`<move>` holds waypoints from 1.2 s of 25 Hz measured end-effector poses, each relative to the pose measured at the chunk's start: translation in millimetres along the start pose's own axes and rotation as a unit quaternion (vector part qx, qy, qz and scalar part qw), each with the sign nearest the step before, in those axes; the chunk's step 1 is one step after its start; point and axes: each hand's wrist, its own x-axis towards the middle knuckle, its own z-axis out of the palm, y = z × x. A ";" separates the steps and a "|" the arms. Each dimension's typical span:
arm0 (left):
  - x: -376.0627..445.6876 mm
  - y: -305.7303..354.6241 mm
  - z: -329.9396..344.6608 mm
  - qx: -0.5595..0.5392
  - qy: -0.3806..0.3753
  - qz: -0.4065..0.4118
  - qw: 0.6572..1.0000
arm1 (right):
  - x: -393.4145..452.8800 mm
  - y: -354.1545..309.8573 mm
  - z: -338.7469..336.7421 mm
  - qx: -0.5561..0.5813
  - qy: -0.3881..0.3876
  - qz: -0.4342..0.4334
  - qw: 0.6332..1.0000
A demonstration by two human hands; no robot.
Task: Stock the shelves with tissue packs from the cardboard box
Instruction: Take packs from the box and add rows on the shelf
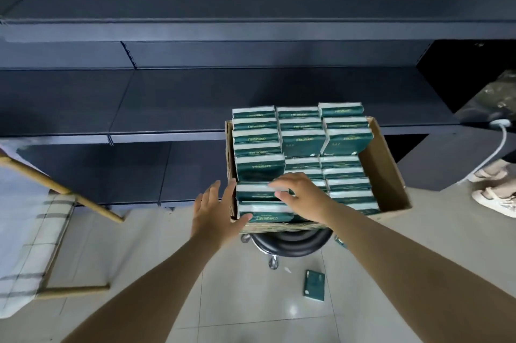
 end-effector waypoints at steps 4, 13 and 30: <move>3.4 -4.9 2.2 -0.014 0.001 0.011 1.000 | 14.2 0.9 2.5 0.016 0.010 0.025 1.000; 5.3 8.1 -28.7 -0.016 0.037 0.008 0.999 | -3.3 -12.5 -32.1 0.004 0.072 0.030 0.997; 35.1 366.1 -256.9 0.009 0.327 0.146 0.934 | -186.6 9.0 -427.7 -0.106 0.265 -0.119 0.951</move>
